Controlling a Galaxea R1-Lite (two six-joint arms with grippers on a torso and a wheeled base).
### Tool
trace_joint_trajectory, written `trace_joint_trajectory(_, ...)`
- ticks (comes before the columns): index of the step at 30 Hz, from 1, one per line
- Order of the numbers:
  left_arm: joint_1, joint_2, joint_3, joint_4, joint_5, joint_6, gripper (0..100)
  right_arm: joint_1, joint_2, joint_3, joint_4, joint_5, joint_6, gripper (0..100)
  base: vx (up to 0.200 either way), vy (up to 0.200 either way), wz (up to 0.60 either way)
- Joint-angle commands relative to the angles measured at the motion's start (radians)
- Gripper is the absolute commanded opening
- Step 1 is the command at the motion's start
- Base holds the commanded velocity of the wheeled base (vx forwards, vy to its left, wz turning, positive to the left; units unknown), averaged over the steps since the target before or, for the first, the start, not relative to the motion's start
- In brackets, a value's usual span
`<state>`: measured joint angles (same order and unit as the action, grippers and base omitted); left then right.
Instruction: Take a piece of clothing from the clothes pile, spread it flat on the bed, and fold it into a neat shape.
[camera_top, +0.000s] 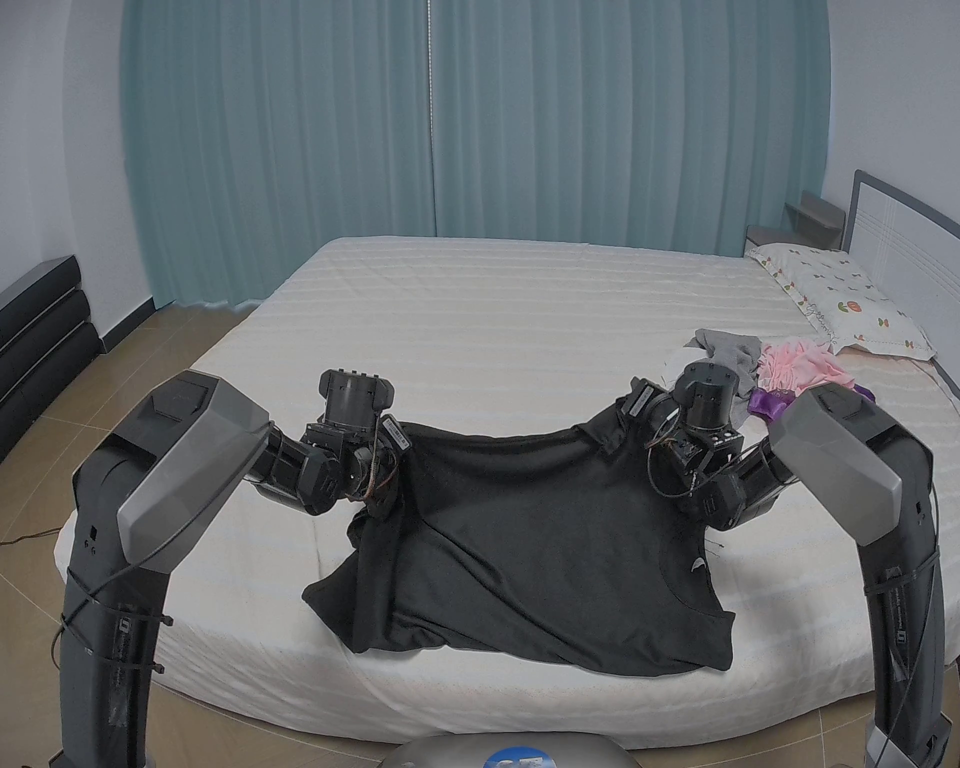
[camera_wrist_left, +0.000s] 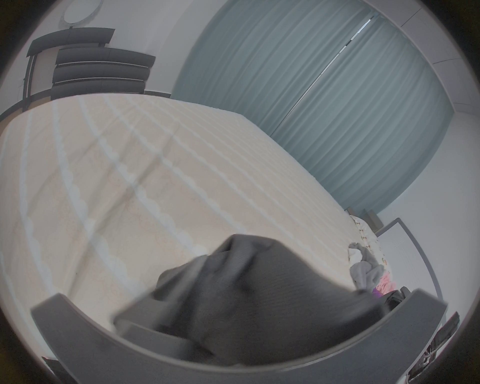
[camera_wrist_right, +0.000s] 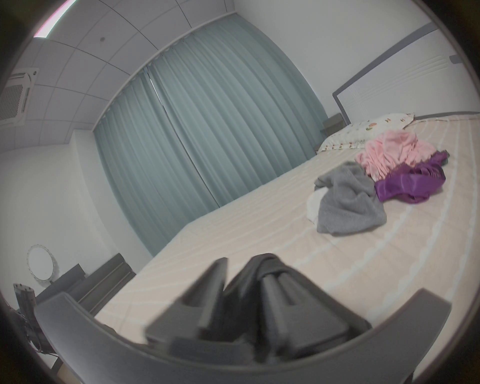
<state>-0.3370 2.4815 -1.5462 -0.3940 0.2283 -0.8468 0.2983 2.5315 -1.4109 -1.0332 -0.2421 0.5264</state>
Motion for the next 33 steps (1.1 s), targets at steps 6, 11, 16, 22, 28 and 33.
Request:
trace_joint_trajectory(6, 0.024, 0.089, -0.063, -0.02, 0.085, 0.008, 100, -0.024, 0.118, -0.08, -0.05, -0.037, 0.02, 100, 0.0, 0.0, 0.0)
trace_joint_trajectory(11, 0.055, 0.103, -0.127, -0.032, 0.157, 0.008, 100, -0.033, 0.115, -0.14, -0.064, -0.088, 0.03, 100, 0.0, 0.0, 0.0)
trace_joint_trajectory(16, 0.062, 0.102, -0.075, 0.001, 0.141, 0.081, 100, -0.047, 0.13, -0.122, 0.002, -0.086, 0.038, 100, 0.0, 0.0, 0.0)
trace_joint_trajectory(22, 0.064, 0.082, 0.034, 0.029, 0.086, 0.181, 100, -0.064, 0.107, -0.043, 0.021, -0.071, 0.04, 100, 0.0, 0.0, 0.0)
trace_joint_trajectory(28, 0.087, -0.033, 0.133, 0.026, -0.026, 0.173, 100, -0.05, -0.056, 0.17, 0.078, 0.089, 0.184, 100, 0.0, 0.0, 0.0)
trace_joint_trajectory(33, 0.118, -0.101, 0.156, 0.012, -0.047, 0.075, 100, -0.034, -0.123, 0.231, 0.137, 0.149, 0.28, 100, 0.0, 0.0, 0.0)
